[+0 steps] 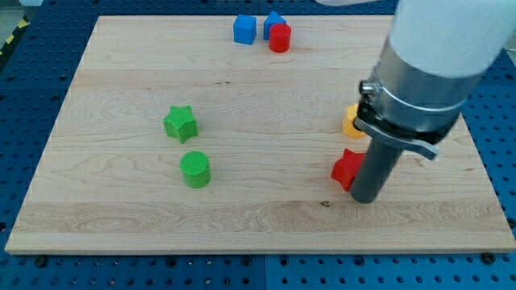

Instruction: Place the red star below the red circle

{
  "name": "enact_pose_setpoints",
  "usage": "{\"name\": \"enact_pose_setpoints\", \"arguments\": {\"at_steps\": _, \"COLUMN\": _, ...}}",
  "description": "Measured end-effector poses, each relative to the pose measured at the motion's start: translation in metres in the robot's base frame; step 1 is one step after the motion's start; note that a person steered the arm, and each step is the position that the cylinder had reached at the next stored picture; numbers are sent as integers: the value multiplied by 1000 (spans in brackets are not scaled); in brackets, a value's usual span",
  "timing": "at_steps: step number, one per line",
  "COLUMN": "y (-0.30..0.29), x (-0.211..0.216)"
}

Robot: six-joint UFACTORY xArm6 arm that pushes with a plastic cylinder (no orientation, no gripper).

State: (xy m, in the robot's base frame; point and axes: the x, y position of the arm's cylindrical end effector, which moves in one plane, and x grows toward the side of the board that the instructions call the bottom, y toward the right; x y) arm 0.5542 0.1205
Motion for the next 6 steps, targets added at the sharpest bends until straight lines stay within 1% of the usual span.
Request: {"name": "enact_pose_setpoints", "arguments": {"at_steps": 6, "y": -41, "x": -170}}
